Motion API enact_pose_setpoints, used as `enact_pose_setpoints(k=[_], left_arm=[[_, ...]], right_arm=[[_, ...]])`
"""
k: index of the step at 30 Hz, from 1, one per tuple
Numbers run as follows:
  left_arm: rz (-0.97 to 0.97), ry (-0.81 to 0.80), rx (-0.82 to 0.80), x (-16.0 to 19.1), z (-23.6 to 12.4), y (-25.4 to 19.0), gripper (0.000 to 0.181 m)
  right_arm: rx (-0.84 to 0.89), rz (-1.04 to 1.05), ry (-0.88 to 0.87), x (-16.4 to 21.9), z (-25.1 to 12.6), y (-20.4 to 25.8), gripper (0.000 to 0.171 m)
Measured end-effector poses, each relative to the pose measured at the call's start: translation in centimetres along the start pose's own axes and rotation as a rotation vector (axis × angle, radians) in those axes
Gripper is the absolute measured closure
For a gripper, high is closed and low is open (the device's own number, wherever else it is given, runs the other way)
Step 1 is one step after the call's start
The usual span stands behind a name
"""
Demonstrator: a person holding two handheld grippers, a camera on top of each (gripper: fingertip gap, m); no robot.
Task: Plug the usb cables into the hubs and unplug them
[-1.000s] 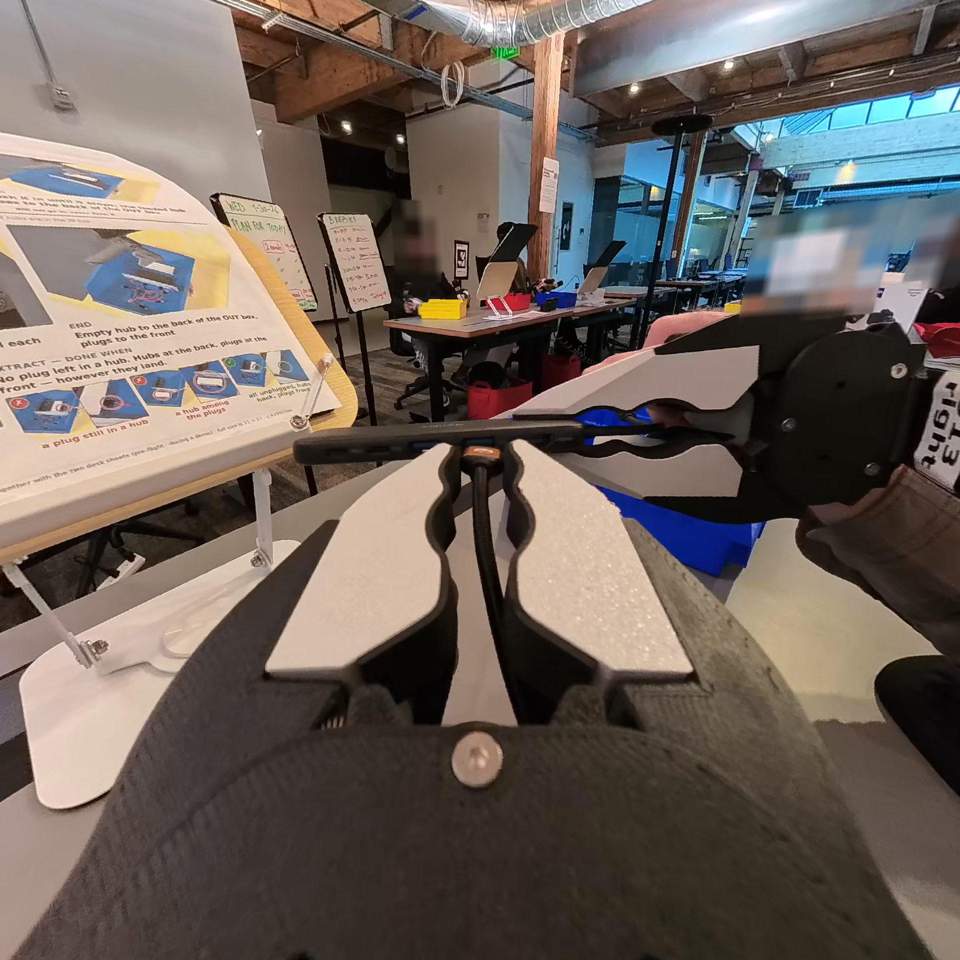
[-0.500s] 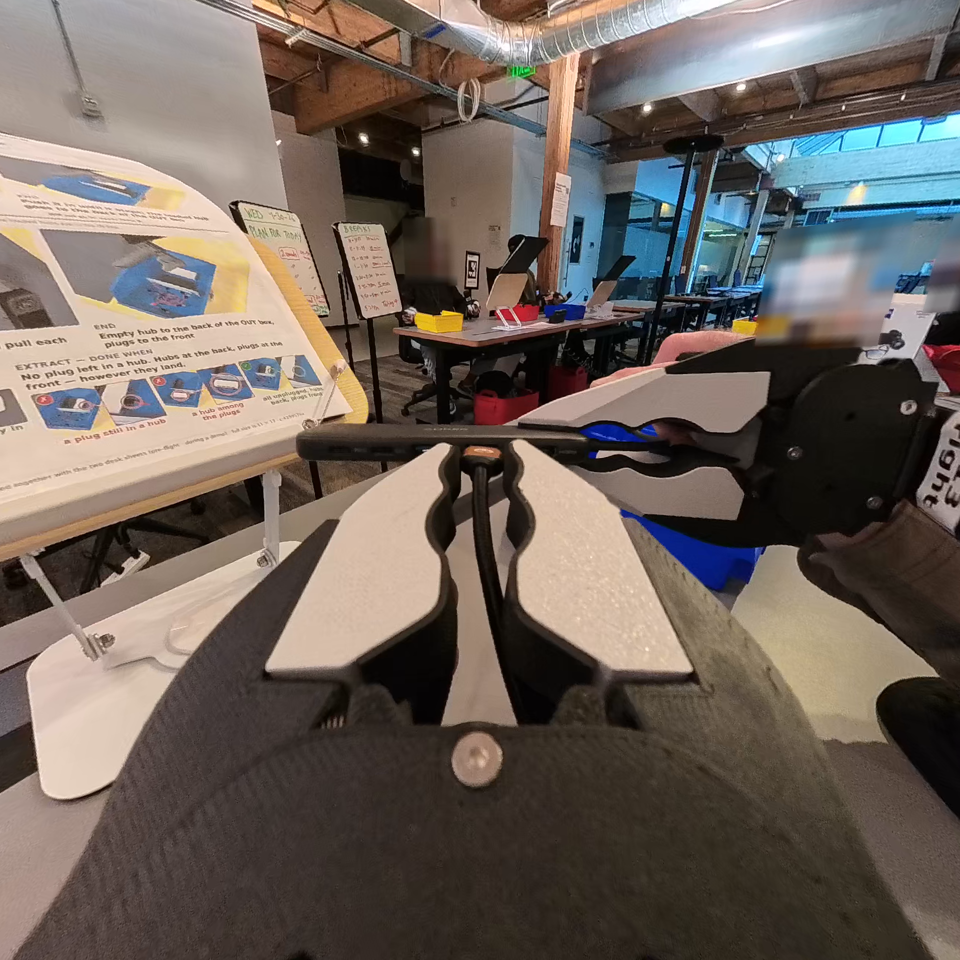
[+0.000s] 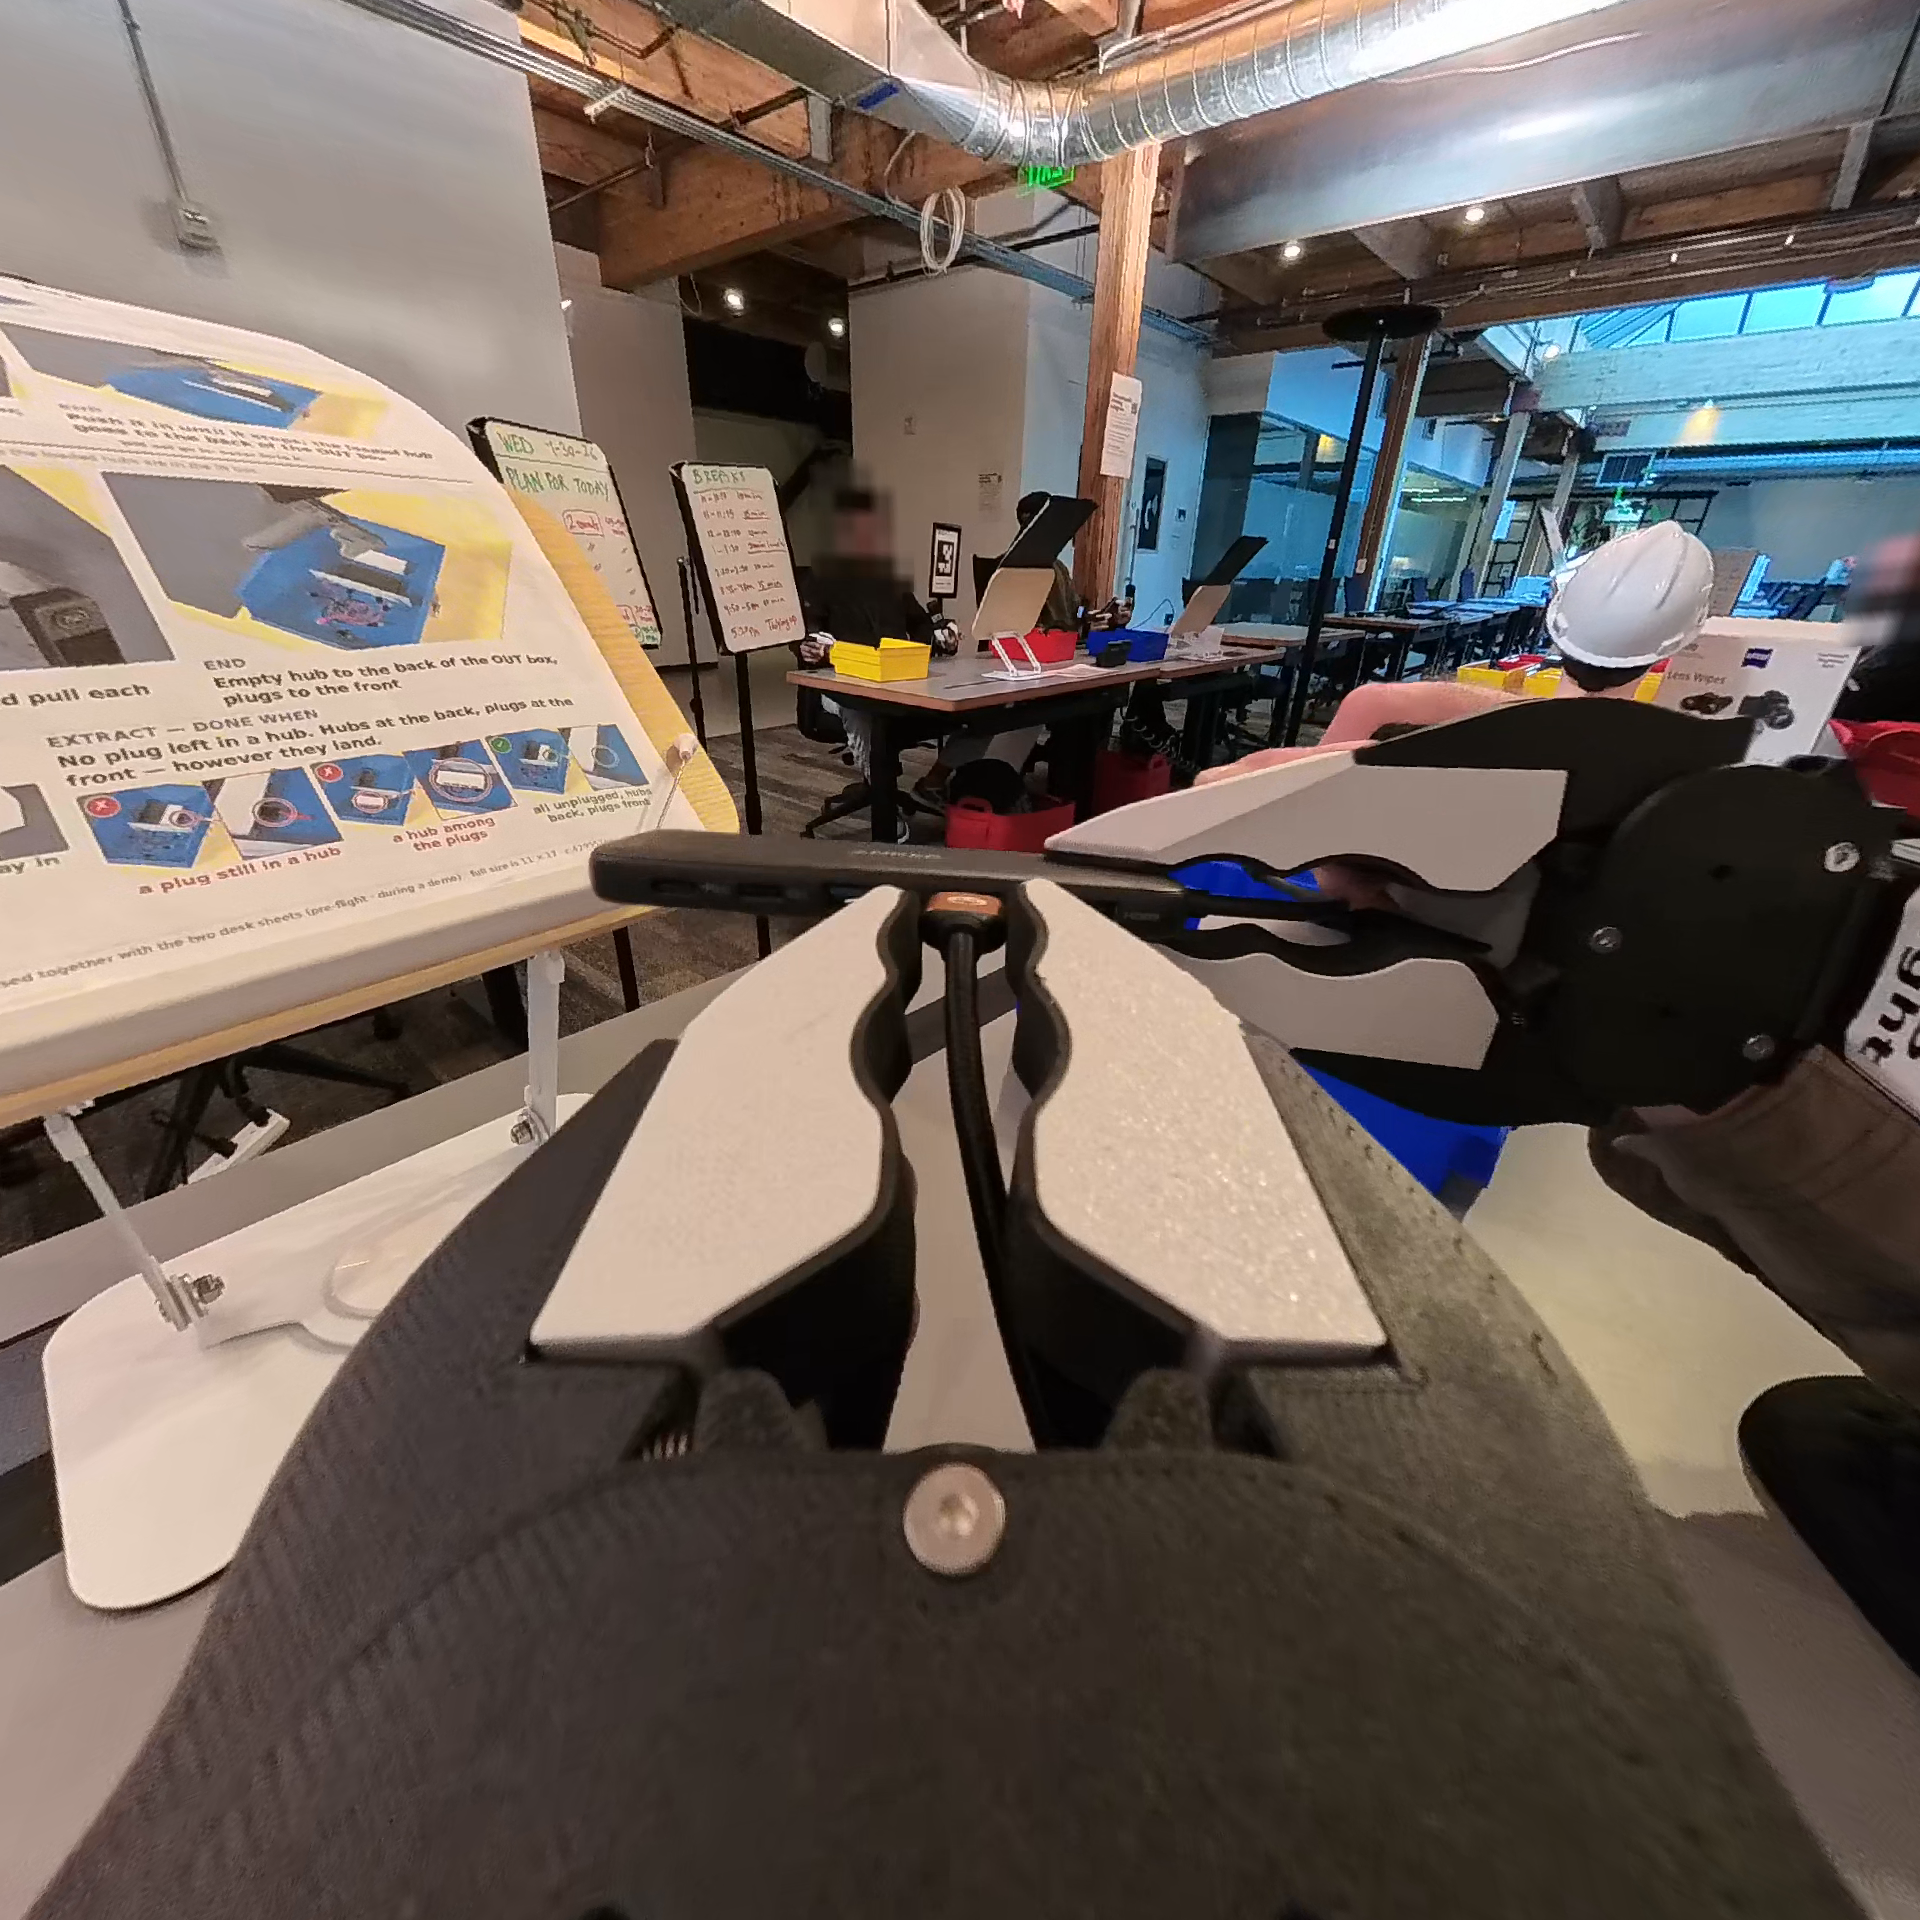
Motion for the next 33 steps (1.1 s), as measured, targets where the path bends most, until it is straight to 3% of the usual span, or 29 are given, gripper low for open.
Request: enact_pose_setpoints(k=[17,33], left_arm=[[-0.026,-0.032,0.092,-1.0,-0.4,0.2,0.166],[-0.063,-0.027,0.313,-1.4,-0.5,0.8,0.166]], right_arm=[[0.007,-0.001,-0.017,-1.6,-0.5,-1.1,0.162],[-0.014,0.008,-0.058,-3.1,-1.0,-1.5,0.162]])
Point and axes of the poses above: each gripper's, where its closed fingertips meet, z out along the fingers, x out of its underside, y = z × x across the jaws, the point moved 5 cm from there along -z, back along the fingers, and after that the axes turned 4 degrees about x, right-handed, at the moved point
